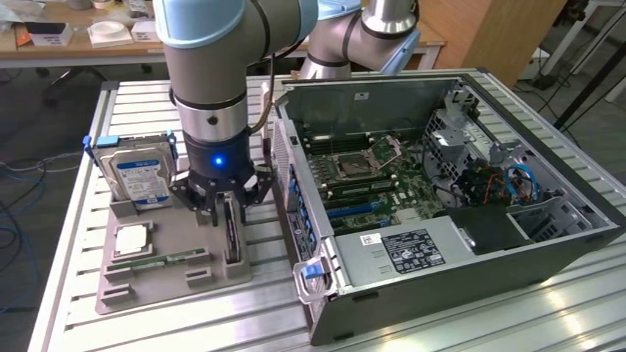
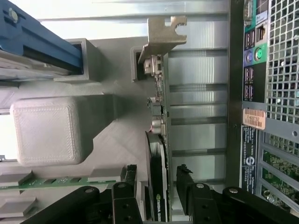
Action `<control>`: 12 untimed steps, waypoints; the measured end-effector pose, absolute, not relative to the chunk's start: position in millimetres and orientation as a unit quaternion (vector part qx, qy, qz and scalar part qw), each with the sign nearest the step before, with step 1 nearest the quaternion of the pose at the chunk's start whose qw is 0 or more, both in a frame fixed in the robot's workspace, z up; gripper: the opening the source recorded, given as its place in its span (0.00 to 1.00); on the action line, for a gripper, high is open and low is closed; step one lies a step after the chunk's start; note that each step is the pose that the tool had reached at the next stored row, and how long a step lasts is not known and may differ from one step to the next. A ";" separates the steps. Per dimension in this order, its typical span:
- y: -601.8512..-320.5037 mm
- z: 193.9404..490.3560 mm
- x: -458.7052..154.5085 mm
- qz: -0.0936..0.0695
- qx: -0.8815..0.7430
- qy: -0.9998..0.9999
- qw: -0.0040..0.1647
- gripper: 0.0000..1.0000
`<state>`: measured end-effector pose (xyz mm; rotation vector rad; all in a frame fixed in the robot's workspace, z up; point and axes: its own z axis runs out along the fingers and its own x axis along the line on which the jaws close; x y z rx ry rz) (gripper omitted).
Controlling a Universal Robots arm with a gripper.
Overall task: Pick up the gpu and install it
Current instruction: 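Pick up the gpu and move the gpu toward the slot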
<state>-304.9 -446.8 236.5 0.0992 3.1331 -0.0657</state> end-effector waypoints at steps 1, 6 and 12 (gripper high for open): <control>-446.7 236.5 -304.9 -0.021 0.032 0.999 0.003 0.47; -446.8 235.4 -304.8 -0.021 0.032 0.999 0.003 0.47; -446.8 233.9 -304.9 -0.021 0.032 0.999 0.003 0.47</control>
